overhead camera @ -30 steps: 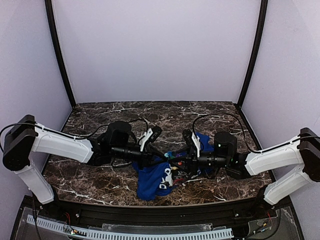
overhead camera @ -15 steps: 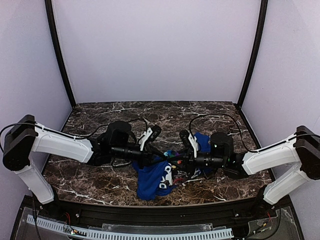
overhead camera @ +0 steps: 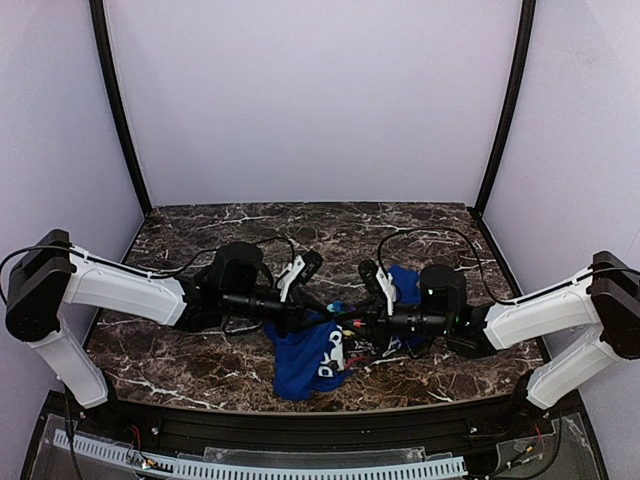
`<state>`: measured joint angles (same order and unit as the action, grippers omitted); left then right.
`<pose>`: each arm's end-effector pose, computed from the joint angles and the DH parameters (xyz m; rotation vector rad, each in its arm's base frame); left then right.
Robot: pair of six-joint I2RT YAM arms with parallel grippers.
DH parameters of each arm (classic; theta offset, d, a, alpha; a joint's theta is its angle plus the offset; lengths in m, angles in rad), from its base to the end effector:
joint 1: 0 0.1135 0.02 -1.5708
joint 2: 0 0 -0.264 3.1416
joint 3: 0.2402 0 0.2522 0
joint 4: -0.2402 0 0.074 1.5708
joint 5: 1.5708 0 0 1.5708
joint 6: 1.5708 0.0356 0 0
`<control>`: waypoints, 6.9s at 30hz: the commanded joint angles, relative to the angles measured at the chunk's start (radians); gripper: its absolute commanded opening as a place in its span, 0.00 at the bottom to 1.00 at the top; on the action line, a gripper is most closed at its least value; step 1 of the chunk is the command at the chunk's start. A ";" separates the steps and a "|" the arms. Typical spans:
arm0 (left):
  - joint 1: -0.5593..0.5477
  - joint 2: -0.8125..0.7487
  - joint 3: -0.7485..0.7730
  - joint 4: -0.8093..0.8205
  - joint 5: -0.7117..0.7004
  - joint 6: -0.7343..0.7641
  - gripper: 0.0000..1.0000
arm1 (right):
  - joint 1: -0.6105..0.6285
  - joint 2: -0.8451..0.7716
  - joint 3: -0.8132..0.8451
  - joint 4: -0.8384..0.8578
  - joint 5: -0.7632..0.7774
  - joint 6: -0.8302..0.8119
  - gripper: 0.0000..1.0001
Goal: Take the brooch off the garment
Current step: Open the brooch on the crumpled clothing, then remove the brooch from the crumpled clothing, then close the brooch onto the crumpled clothing.
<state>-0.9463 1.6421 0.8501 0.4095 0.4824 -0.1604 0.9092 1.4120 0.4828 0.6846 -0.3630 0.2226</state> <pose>0.1921 -0.2948 0.2052 1.1135 1.7855 -1.1714 0.1602 0.2263 0.1879 -0.9100 1.7241 1.1071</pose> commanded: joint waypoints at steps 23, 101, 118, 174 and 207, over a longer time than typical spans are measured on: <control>-0.018 -0.084 -0.014 -0.003 0.103 0.087 0.01 | -0.088 0.172 0.130 -0.092 0.033 0.110 0.00; 0.004 -0.092 -0.042 0.019 0.058 0.053 0.01 | -0.089 0.014 0.025 0.010 -0.201 0.050 0.51; 0.003 -0.080 -0.024 -0.003 0.053 0.055 0.01 | -0.087 0.032 0.048 0.009 -0.205 0.056 0.43; 0.004 -0.110 -0.083 -0.013 -0.062 0.052 0.01 | -0.070 -0.067 0.026 -0.147 -0.009 0.010 0.00; -0.042 -0.045 -0.068 -0.029 0.032 0.089 0.22 | -0.049 -0.247 -0.035 -0.153 -0.135 0.015 0.00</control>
<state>-0.9619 1.5780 0.7616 0.4164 0.4675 -0.1024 0.8467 1.1835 0.4461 0.5003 -0.4034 0.2440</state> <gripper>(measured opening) 0.079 0.064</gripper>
